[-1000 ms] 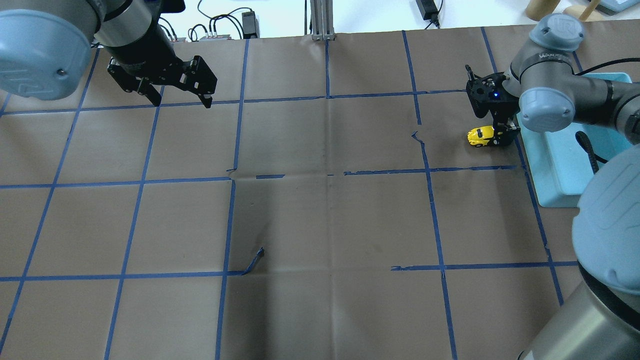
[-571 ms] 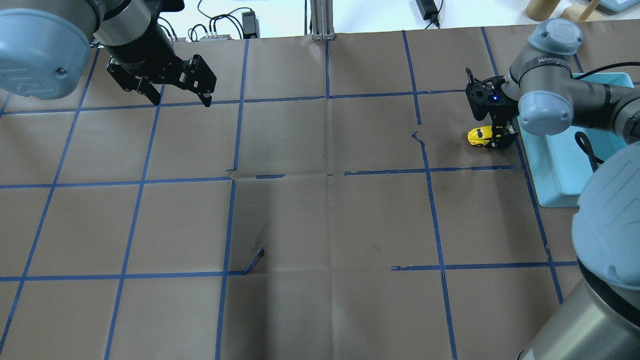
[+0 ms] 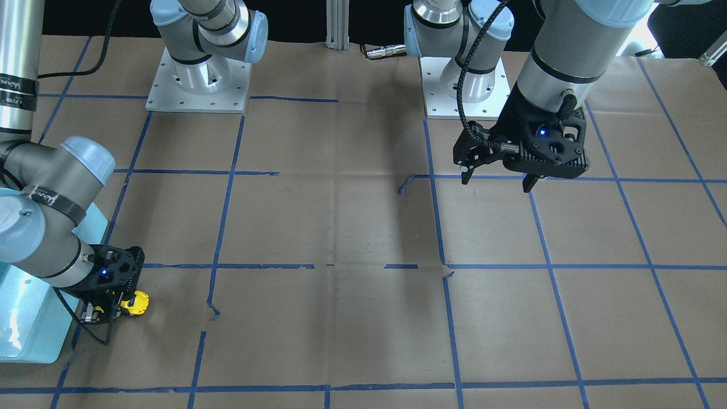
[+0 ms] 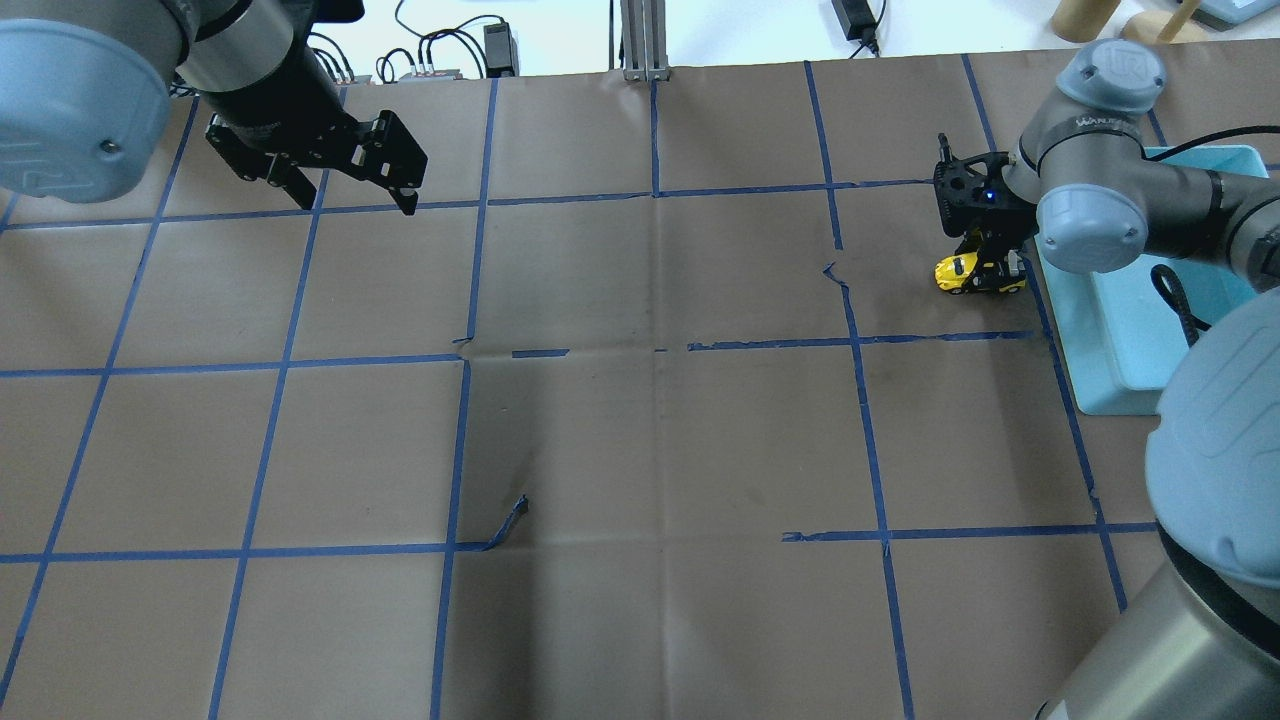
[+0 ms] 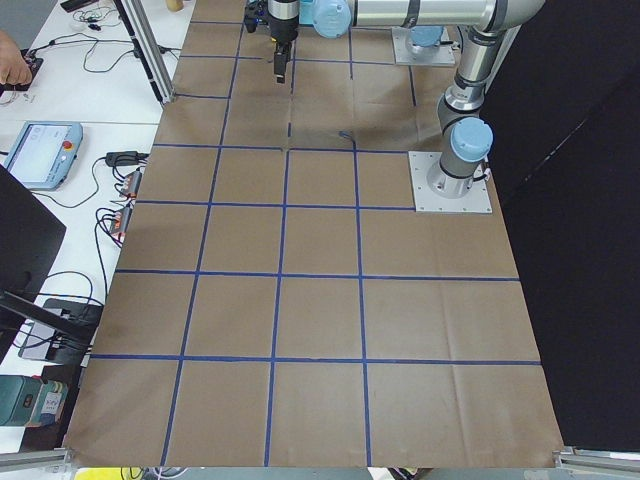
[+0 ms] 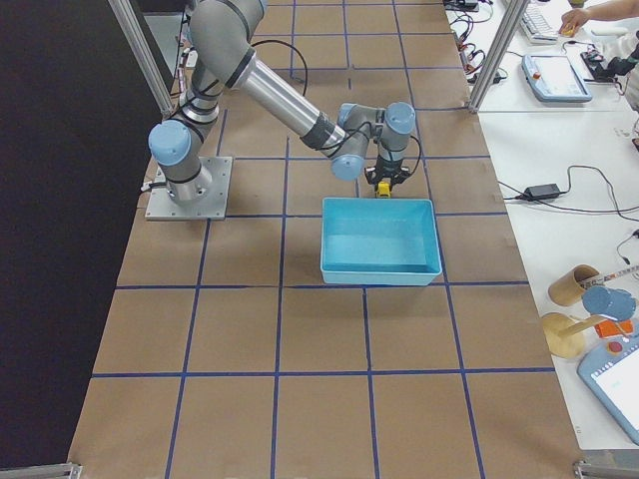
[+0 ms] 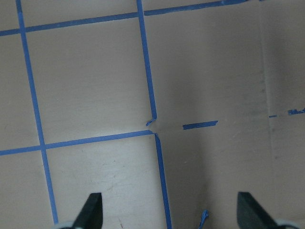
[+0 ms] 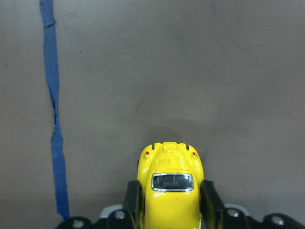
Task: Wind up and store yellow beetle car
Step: 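Close the right gripper on the yellow car and lift it, then carry the car into the light-blue bin and lower it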
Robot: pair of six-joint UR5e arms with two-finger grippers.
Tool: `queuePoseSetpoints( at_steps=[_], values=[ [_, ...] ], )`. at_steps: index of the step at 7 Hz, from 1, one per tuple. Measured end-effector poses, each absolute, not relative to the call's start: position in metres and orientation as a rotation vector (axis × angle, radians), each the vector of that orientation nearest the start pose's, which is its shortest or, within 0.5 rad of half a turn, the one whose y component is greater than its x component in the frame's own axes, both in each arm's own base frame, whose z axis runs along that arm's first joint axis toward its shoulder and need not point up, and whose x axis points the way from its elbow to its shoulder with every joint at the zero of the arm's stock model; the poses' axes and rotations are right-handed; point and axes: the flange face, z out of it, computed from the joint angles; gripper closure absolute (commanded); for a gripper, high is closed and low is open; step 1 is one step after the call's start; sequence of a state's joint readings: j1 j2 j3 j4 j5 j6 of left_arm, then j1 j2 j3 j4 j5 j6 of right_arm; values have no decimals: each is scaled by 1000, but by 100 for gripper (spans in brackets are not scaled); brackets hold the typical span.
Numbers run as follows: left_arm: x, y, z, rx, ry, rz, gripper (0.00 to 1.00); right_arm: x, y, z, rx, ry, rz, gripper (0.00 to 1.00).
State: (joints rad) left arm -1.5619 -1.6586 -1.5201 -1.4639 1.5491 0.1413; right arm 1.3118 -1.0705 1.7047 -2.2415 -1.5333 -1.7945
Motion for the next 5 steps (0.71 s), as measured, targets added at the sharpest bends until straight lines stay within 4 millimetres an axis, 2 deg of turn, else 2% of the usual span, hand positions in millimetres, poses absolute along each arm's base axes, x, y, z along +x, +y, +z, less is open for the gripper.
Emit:
queuePoseSetpoints(
  at_steps=[1, 4, 5],
  values=[
    [-131, -539, 479, 214, 3148, -113, 0, -26, -643, 229, -2166, 2319, -106, 86],
    [-131, -540, 478, 217, 3148, -112, 0, -5, -668, 332, -2048, 2391, -213, 86],
    [-131, -540, 478, 217, 3148, -113, 0, 2, -674, 360, -2018, 2397, -242, 86]
  ],
)
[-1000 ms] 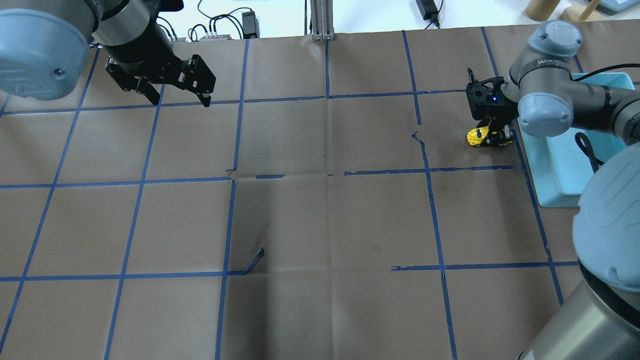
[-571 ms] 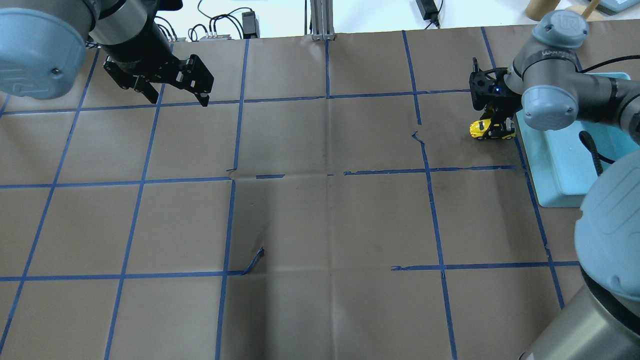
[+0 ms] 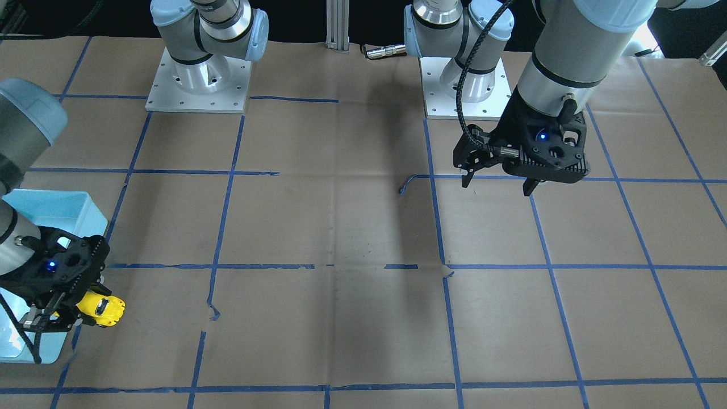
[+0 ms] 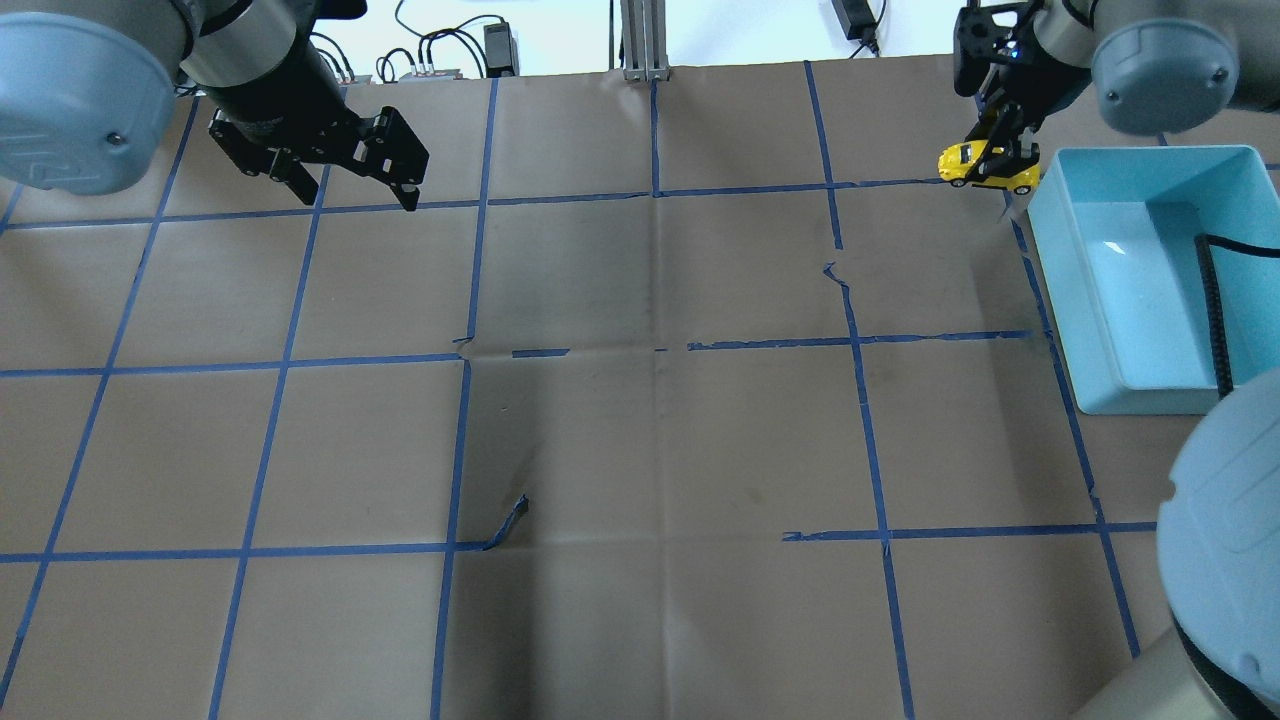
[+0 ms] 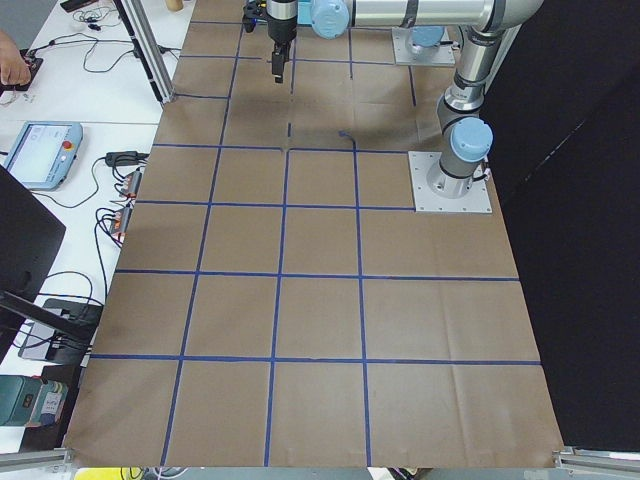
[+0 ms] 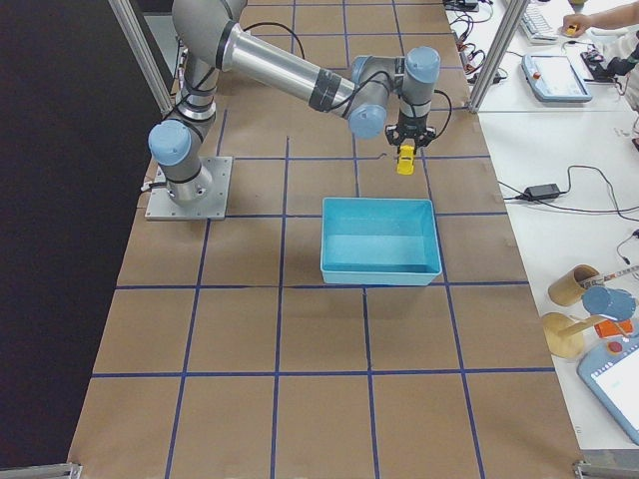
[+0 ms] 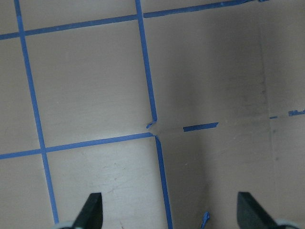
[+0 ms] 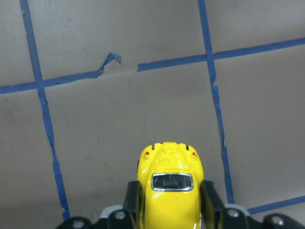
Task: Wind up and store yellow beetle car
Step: 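Carry the car into the light-blue bin and lower it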
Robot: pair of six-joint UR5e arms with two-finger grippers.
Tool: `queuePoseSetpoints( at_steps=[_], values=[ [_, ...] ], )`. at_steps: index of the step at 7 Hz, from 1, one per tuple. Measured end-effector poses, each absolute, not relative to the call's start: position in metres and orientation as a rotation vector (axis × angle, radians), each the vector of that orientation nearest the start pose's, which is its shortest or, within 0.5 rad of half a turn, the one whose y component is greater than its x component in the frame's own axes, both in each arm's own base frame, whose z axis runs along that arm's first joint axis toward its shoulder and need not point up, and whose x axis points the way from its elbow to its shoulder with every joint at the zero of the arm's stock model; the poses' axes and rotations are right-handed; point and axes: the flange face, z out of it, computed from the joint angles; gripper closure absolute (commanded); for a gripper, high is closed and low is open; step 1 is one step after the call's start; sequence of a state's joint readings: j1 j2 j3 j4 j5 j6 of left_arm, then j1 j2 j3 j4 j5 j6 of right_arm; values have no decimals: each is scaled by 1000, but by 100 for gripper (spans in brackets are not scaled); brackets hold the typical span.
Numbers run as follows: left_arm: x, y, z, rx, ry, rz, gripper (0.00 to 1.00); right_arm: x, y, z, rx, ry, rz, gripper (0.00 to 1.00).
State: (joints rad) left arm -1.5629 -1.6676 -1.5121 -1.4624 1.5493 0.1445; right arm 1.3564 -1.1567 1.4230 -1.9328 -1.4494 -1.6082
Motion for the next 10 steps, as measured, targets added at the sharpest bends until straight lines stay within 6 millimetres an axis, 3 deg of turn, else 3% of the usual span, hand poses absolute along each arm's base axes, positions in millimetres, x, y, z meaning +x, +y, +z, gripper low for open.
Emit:
queuePoseSetpoints(
  at_steps=[1, 2, 5, 7, 8, 9, 10],
  values=[
    [-131, -541, 478, 217, 3148, -114, 0, 1, -676, 376, -1998, 2416, -253, 86],
    [-131, -542, 477, 218, 3148, -117, 0, -14, -675, 384, -1999, 2420, -241, 86],
    [-131, -543, 477, 219, 3147, -124, 0, -116, -662, 372, -2092, 2308, -189, 86],
    [-131, -542, 478, 219, 3147, -124, 0, -188, -642, 352, -2145, 2190, -162, 85],
    [-131, -542, 479, 219, 3147, -127, 0, -214, -631, 337, -2132, 2162, -154, 83],
    [-131, -541, 479, 219, 3146, -128, 0, -223, -625, 330, -2058, 2215, -145, 82],
    [-131, -541, 479, 219, 3146, -127, 0, -218, -626, 329, -1913, 2349, -128, 82]
  ],
)
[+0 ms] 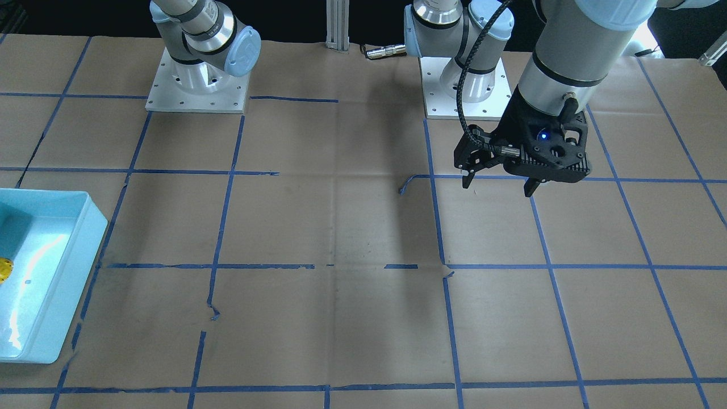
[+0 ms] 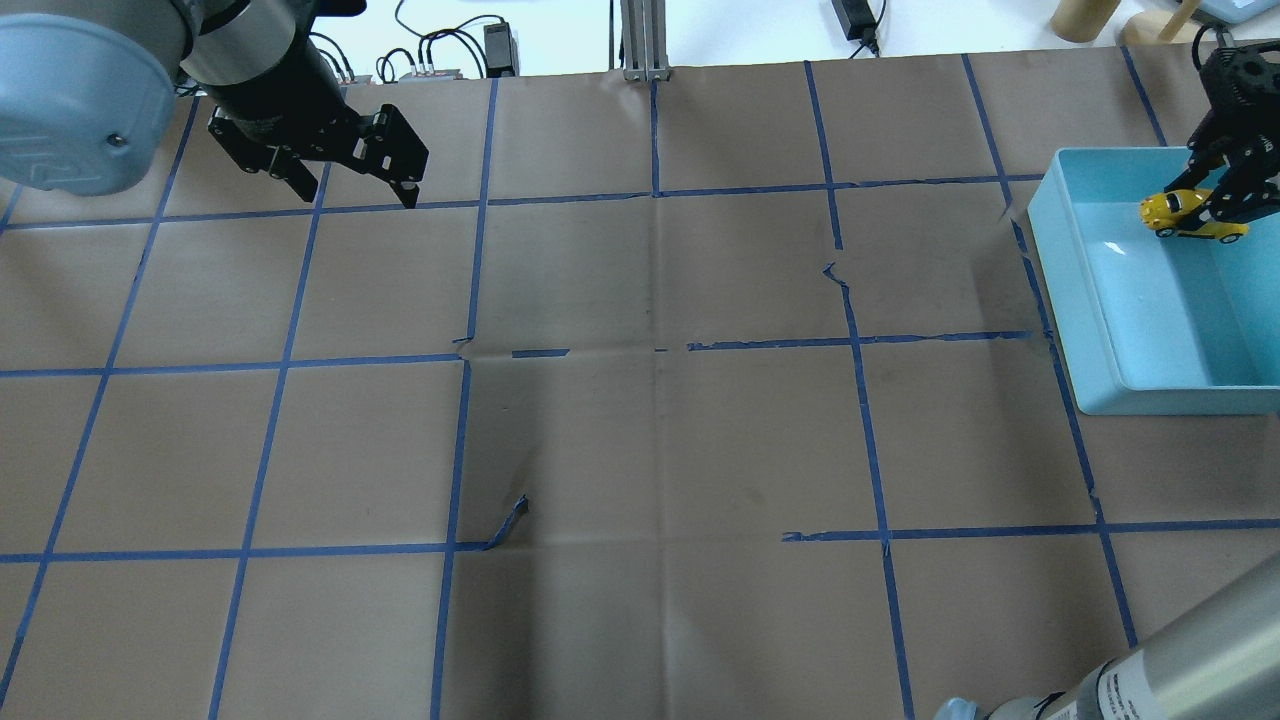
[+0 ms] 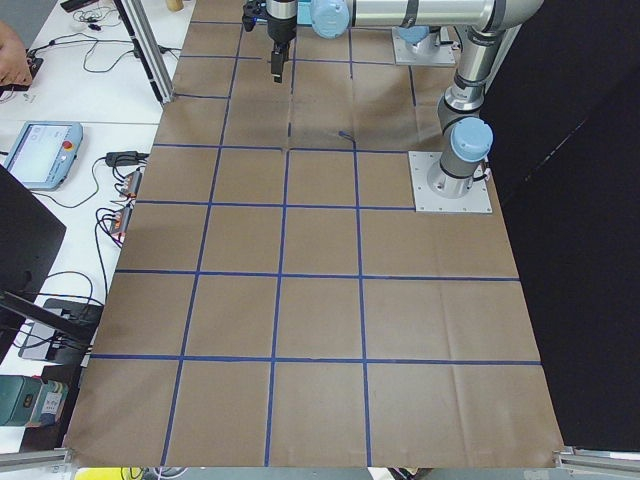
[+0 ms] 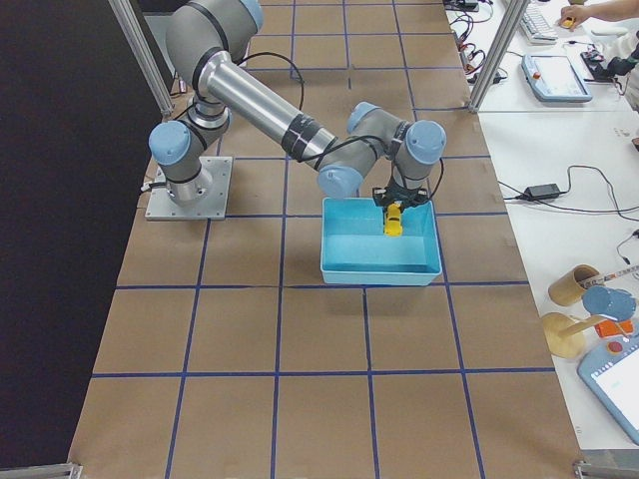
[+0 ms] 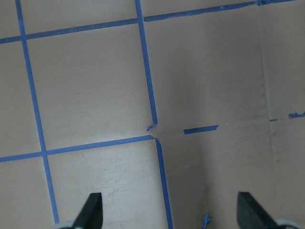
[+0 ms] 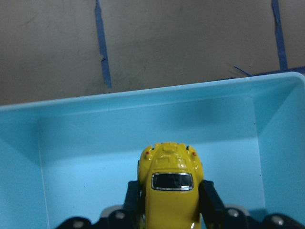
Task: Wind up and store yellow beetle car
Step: 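Carry the car into the light-blue bin and lower it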
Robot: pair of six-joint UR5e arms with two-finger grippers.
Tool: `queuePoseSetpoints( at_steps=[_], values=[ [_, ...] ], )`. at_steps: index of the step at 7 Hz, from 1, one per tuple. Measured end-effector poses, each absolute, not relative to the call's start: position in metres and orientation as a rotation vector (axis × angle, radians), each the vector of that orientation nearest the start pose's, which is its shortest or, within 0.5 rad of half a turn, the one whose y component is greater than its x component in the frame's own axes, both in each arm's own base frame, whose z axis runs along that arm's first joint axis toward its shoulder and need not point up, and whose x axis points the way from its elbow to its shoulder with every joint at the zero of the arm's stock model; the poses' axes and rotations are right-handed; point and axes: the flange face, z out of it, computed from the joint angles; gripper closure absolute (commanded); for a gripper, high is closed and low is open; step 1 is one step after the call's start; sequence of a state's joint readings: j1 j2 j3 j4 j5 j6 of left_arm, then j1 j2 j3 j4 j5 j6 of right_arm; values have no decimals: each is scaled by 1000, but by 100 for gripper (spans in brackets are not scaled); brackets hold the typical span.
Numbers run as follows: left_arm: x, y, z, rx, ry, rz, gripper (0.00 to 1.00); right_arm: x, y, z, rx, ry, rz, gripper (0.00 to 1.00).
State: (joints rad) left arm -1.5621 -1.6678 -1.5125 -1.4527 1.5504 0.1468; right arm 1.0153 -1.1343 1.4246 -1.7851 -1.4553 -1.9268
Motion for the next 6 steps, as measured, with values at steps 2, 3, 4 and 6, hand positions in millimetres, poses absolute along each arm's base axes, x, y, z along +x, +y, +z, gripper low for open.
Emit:
queuePoseSetpoints(
  at_steps=[2, 3, 4, 6],
  values=[
    [-131, -541, 479, 219, 3146, -126, 0, -203, -634, 331, -1469, 2684, -81, 82],
    [-131, -541, 479, 220, 3146, -128, 0, -204, -634, 330, -1258, 2814, -24, 82],
    [-131, -541, 479, 221, 3146, -128, 0, -208, -633, 330, -1079, 2928, 33, 82],
    [-132, -540, 478, 222, 3147, -125, 0, -215, -633, 335, -579, 3146, 46, 82]
  ],
)
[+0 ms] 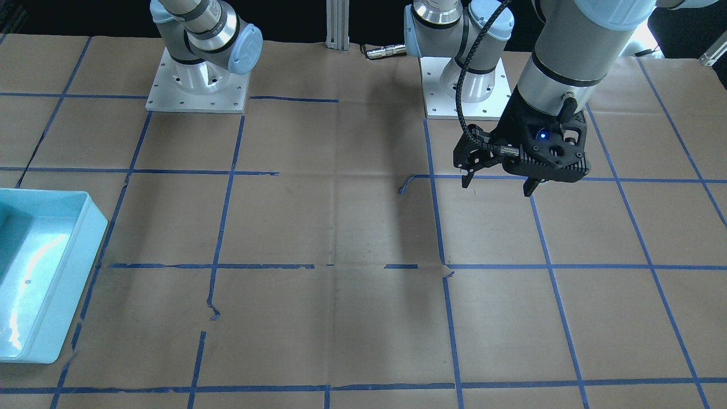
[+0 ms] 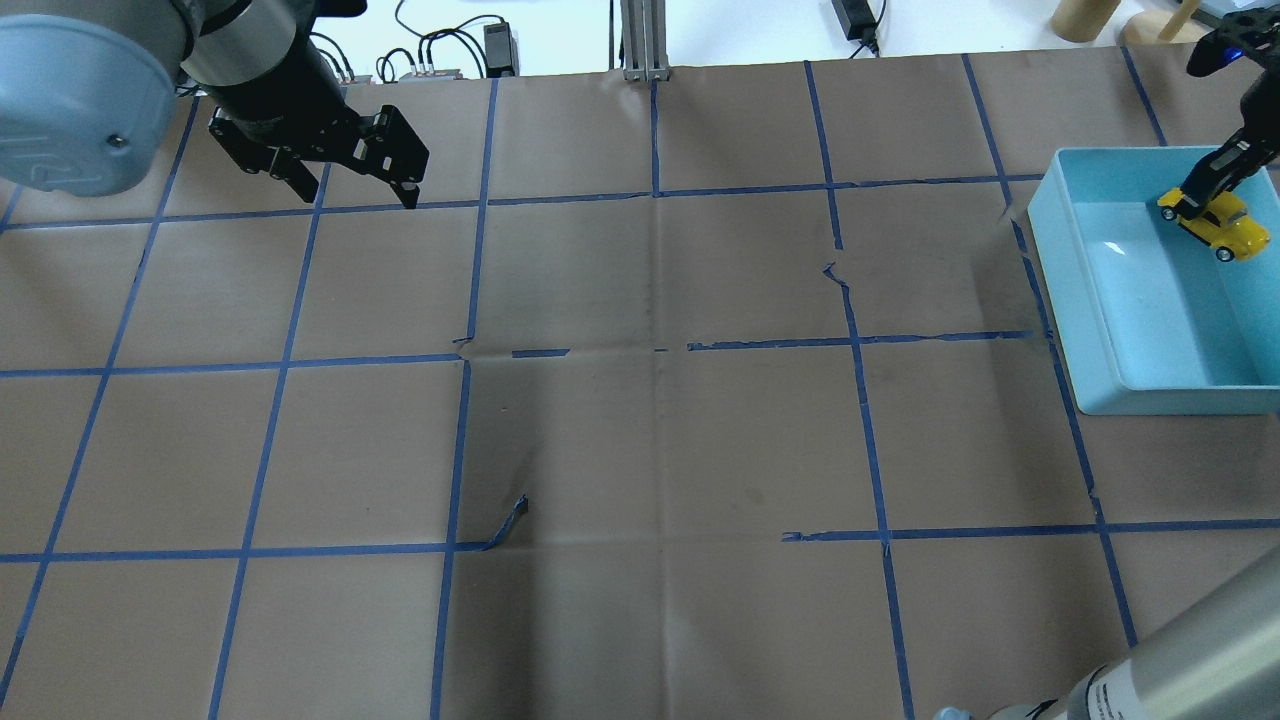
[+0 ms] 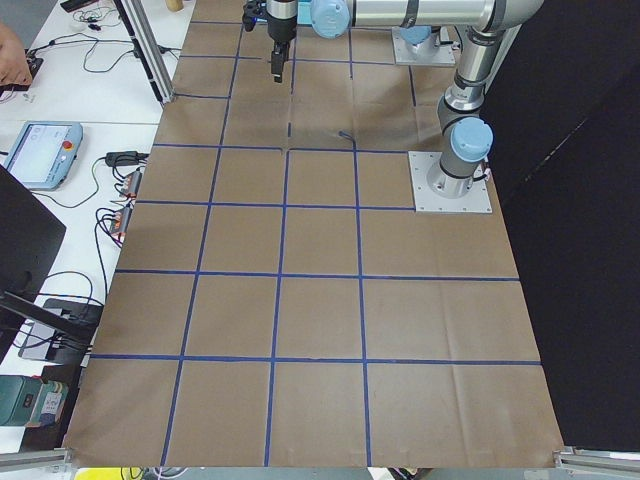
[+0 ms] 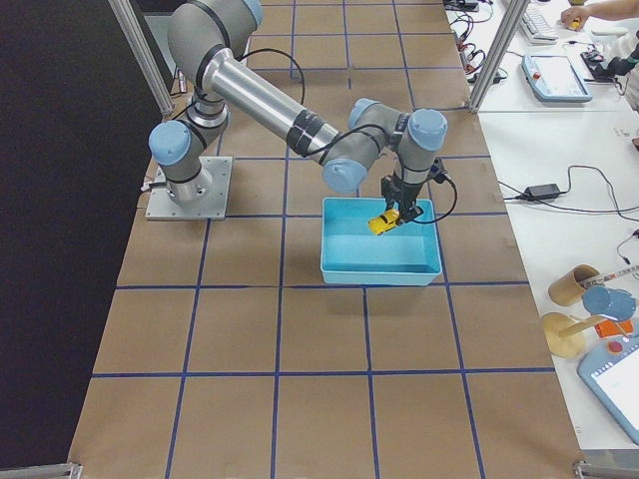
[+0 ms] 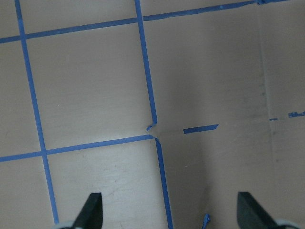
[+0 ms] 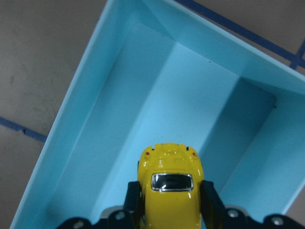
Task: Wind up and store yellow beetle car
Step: 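Carry the car into the light-blue bin and lower it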
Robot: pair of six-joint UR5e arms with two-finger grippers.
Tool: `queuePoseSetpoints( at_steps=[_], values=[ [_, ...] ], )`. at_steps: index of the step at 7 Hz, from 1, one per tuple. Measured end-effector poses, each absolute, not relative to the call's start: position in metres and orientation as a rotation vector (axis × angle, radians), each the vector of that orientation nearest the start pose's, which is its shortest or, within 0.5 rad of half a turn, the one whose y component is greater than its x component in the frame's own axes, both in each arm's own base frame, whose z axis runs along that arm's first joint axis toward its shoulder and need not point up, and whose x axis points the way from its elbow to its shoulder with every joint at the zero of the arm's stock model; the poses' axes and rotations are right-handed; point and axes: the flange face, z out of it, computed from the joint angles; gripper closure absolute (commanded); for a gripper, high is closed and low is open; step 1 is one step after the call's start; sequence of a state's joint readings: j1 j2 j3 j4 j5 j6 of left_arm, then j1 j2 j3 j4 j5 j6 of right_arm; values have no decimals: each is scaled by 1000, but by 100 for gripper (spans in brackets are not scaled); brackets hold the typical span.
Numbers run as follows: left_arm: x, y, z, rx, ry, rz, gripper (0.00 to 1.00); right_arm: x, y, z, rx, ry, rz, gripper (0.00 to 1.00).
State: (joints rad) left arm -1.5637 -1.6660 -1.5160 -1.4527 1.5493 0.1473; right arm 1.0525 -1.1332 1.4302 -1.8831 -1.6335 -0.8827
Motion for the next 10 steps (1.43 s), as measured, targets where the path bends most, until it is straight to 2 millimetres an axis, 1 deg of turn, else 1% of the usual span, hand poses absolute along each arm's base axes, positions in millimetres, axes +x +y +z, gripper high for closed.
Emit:
queuePoseSetpoints(
  at_steps=[1, 2, 4, 5, 6, 7, 8, 9, 10],
  values=[
    [-132, -540, 478, 223, 3147, -124, 0, -216, -632, 331, -331, 3195, 52, 83],
    [-132, -539, 479, 225, 3146, -126, 0, -215, -630, 320, -143, 3209, 50, 84],
    [-132, -536, 479, 230, 3145, -127, 0, -208, -624, 289, 107, 3195, 24, 85],
    [-132, -533, 480, 231, 3145, -127, 0, -206, -619, 272, 194, 3193, -7, 85],
    [-132, -533, 480, 232, 3145, -128, 0, -204, -612, 256, 224, 3198, -39, 85],
    [-132, -533, 479, 232, 3145, -127, 0, -203, -602, 240, 215, 3208, -68, 85],
    [-132, -534, 478, 233, 3146, -124, 0, -203, -593, 230, 184, 3218, -87, 84],
    [-132, -536, 477, 233, 3146, -120, 0, -206, -586, 227, 149, 3223, -94, 67],
    [-132, -536, 477, 232, 3146, -120, 0, -207, -582, 228, 124, 3227, -100, 8]
  ],
)
